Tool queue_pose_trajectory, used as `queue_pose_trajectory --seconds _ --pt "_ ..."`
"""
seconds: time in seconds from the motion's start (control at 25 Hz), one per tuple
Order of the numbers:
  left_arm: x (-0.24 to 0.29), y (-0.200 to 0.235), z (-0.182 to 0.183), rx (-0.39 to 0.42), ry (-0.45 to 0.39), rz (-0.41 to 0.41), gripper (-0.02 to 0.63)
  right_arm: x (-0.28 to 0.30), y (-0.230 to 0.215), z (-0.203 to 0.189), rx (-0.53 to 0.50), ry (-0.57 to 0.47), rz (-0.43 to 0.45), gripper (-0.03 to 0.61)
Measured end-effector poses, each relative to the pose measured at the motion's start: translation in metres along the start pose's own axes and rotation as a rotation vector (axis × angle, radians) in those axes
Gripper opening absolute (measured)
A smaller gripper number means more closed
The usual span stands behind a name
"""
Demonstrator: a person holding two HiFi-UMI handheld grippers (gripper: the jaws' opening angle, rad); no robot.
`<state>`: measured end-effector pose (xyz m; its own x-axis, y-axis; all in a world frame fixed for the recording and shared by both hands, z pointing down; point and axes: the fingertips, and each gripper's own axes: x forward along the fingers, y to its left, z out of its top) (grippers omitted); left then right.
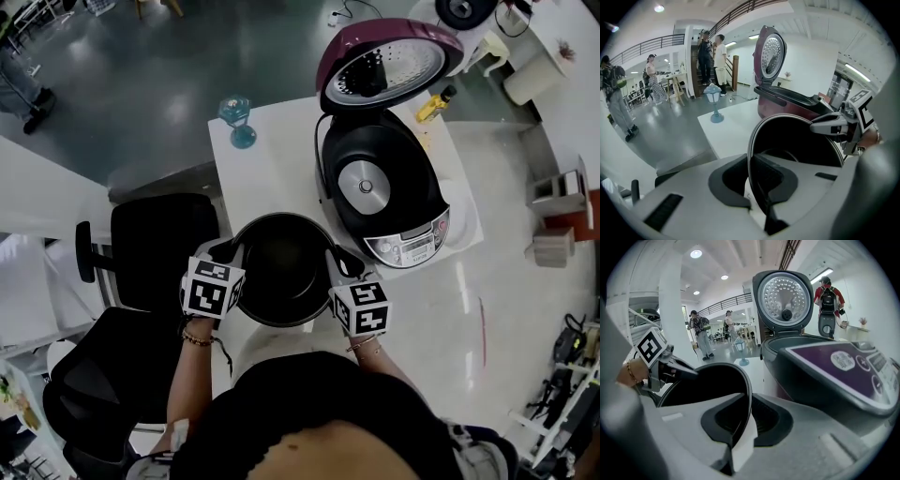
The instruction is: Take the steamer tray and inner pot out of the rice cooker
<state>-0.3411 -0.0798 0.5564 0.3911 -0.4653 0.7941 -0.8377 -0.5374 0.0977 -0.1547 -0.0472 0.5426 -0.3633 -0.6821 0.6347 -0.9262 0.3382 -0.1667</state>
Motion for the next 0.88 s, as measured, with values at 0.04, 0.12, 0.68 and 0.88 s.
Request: queue_pose_trajectory --seconds 0.04,0.12,0.68,0.88 --pt "0.001 0.0 -0.002 -0.007 0.003 -0.003 0.028 0.002 0.0 -0.002 0.002 0.003 0.001 0.04" --pt "0.003 0.001 -0.005 -0.018 0.003 -0.005 0.028 0.004 0.0 -0.003 -0.008 0.006 -0.004 0.04" --pt "0.006 0.004 -0.006 0.013 -0.069 0.025 0.031 0.007 0.002 -0.001 -0.117 -0.034 -0.04 0.047" --pt "-0.009 0.008 0.0 0.004 -0.168 0.025 0.169 -0.01 0.0 0.003 -0.073 -0.081 -0.001 0.061"
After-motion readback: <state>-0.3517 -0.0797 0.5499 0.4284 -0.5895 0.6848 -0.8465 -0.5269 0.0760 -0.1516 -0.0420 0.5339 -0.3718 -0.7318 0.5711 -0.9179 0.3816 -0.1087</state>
